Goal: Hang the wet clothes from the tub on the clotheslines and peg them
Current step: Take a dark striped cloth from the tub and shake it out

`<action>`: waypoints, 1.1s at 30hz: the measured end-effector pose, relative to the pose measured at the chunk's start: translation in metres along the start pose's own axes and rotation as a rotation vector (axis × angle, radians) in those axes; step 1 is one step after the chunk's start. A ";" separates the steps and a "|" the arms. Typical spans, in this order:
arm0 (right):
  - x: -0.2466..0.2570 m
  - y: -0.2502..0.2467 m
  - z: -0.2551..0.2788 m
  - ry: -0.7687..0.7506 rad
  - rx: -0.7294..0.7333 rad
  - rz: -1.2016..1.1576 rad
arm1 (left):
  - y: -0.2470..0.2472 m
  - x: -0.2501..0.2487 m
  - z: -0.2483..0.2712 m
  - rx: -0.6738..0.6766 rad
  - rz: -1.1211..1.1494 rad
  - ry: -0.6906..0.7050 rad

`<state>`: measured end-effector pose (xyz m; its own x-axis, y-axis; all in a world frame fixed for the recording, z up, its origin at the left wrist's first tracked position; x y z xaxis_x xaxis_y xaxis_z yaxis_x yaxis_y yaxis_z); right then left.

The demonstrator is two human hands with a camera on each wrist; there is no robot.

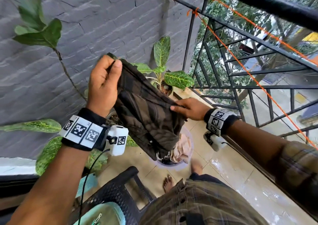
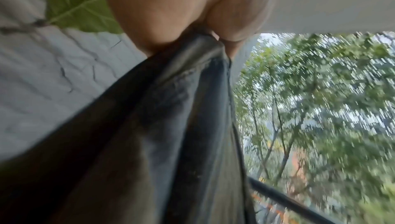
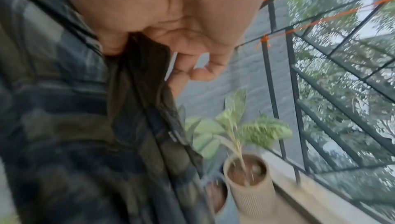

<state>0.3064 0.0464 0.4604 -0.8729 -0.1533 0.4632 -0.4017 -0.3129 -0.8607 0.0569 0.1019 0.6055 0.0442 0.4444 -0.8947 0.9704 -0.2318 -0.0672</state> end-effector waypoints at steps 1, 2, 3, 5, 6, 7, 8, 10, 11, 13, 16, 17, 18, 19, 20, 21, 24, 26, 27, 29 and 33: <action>-0.002 -0.009 -0.001 -0.012 -0.049 0.035 | -0.004 -0.001 -0.001 0.006 -0.017 0.008; -0.002 -0.021 -0.002 -0.023 -0.091 0.044 | -0.009 -0.001 -0.001 0.011 -0.041 0.013; -0.005 -0.034 -0.003 -0.036 -0.132 0.023 | -0.017 -0.001 -0.002 0.004 -0.067 0.007; -0.006 -0.066 -0.004 -0.036 -0.197 -0.029 | -0.036 0.003 -0.005 -0.015 -0.112 -0.007; -0.004 -0.084 -0.003 -0.056 -0.241 -0.037 | -0.045 0.007 -0.006 -0.006 -0.128 -0.024; 0.001 -0.103 -0.002 -0.097 -0.291 -0.031 | -0.052 0.009 -0.006 0.009 -0.145 -0.032; 0.008 -0.123 0.001 -0.144 -0.338 -0.009 | -0.056 0.009 -0.005 0.026 -0.158 -0.034; 0.021 -0.154 0.005 -0.213 -0.422 -0.010 | -0.059 0.008 -0.005 0.032 -0.163 -0.037; 0.021 -0.162 0.005 -0.214 -0.439 -0.031 | -0.059 0.006 -0.006 0.014 -0.155 -0.034; 0.017 -0.158 0.003 -0.149 -0.393 -0.036 | -0.059 0.000 -0.009 -0.024 -0.115 -0.027; 0.000 -0.121 0.001 0.043 -0.280 0.087 | -0.050 0.001 -0.010 0.042 -0.208 -0.090; -0.003 -0.113 0.003 0.094 -0.285 0.116 | -0.044 0.005 -0.008 0.114 -0.309 -0.119; -0.005 -0.108 0.004 0.119 -0.303 0.105 | -0.038 0.008 -0.004 0.200 -0.404 -0.144; -0.006 -0.107 0.006 0.113 -0.326 0.066 | -0.034 0.013 0.001 0.284 -0.458 -0.170; -0.007 -0.109 0.007 0.083 -0.345 0.014 | -0.033 0.017 0.006 0.361 -0.488 -0.188; -0.007 -0.114 0.008 0.043 -0.345 -0.032 | -0.032 0.020 0.010 0.425 -0.506 -0.197; -0.005 -0.123 0.014 0.014 -0.187 -0.024 | -0.039 0.025 0.014 0.465 -0.526 -0.179; 0.002 -0.122 0.020 -0.009 -0.057 0.199 | -0.043 0.026 0.010 0.424 -0.500 -0.157; 0.002 -0.121 0.023 -0.011 -0.018 0.295 | -0.043 0.027 0.007 0.395 -0.456 -0.174; -0.004 -0.118 0.023 0.007 0.012 0.341 | -0.041 0.026 0.003 0.328 -0.313 -0.249; -0.020 -0.115 0.020 0.018 -0.049 0.339 | -0.031 0.024 0.006 0.358 -0.218 -0.329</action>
<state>0.3751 0.0670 0.5546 -0.9637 -0.2238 0.1458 -0.1006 -0.2017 -0.9743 0.0261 0.1151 0.5835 -0.2815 0.2337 -0.9307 0.8047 -0.4708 -0.3616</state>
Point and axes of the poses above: each hand's wrist, its own z-axis away from the middle knuckle, its own y-axis out of the palm, x = y × z, the point moved 4 cm from there along -z, towards the middle knuckle, and after that the axes turned 15 degrees about z, right-handed, at the moved point
